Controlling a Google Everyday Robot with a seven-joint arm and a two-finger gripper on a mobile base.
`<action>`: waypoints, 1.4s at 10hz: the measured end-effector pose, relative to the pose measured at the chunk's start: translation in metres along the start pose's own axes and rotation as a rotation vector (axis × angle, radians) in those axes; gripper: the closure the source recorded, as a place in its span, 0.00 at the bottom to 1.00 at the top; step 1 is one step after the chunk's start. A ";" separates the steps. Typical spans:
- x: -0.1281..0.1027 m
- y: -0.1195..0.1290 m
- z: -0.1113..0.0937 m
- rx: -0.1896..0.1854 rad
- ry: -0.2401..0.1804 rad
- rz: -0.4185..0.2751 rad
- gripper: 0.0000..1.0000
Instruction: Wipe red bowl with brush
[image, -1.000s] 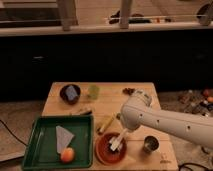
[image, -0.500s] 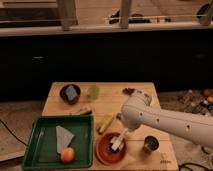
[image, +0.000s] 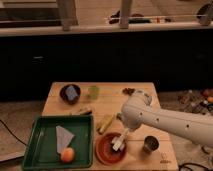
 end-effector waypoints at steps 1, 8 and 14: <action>0.002 -0.001 0.001 -0.002 0.001 0.002 1.00; -0.012 -0.056 0.010 -0.046 -0.002 -0.160 1.00; -0.057 -0.042 0.019 -0.063 -0.044 -0.281 1.00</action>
